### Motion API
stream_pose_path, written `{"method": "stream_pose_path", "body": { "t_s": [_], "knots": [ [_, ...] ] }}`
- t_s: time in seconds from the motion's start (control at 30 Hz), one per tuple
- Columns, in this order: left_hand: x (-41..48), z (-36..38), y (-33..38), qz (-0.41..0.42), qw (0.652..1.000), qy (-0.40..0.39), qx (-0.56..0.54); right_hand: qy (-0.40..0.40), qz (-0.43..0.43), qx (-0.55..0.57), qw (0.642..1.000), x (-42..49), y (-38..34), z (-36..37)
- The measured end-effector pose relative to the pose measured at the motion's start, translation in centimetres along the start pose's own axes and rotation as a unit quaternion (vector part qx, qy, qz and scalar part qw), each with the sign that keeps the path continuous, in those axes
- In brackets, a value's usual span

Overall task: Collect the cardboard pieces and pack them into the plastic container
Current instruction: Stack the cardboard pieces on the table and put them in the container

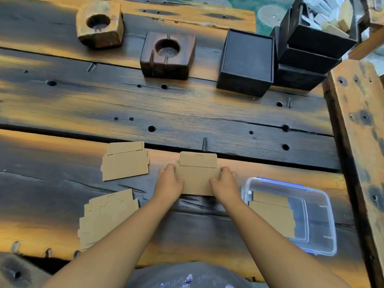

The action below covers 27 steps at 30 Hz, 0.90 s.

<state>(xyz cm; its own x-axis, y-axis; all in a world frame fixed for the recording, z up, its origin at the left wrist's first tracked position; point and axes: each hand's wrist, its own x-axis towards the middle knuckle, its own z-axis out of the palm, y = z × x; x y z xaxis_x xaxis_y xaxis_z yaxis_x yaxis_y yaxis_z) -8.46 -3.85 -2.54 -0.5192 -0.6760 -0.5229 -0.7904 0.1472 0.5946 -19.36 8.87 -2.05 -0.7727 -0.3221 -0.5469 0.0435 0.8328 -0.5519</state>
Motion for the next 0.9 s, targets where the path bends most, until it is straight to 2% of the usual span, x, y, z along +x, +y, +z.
{"method": "stream_pose_path", "body": {
  "t_s": [0.27, 0.53, 0.67, 0.8, 0.9],
  "knots": [
    [2.4, 1.2, 0.9, -0.035, 0.997, -0.021, 0.064, -0.037, 0.017, -0.036, 0.998, 3.4, -0.4, 0.2],
    [3.4, 0.9, 0.3, -0.053, 0.998, -0.019, 0.038, -0.049, 0.024, -0.027, 0.998, 4.7, 0.4, -0.4],
    [3.7, 1.0, 0.5, -0.083, 0.996, -0.032, -0.01, -0.051, 0.053, 0.023, 0.997, 4.7, 0.4, -0.1],
    [3.5, 0.7, 0.8, -0.116, 0.989, -0.042, -0.082, -0.056, 0.145, 0.173, 0.973, 4.6, -0.1, 0.4],
    [3.3, -0.7, -0.1, -0.099, 0.992, -0.023, -0.071, -0.064, 0.132, 0.172, 0.974, 4.2, -1.2, 1.2]
  ]
}}
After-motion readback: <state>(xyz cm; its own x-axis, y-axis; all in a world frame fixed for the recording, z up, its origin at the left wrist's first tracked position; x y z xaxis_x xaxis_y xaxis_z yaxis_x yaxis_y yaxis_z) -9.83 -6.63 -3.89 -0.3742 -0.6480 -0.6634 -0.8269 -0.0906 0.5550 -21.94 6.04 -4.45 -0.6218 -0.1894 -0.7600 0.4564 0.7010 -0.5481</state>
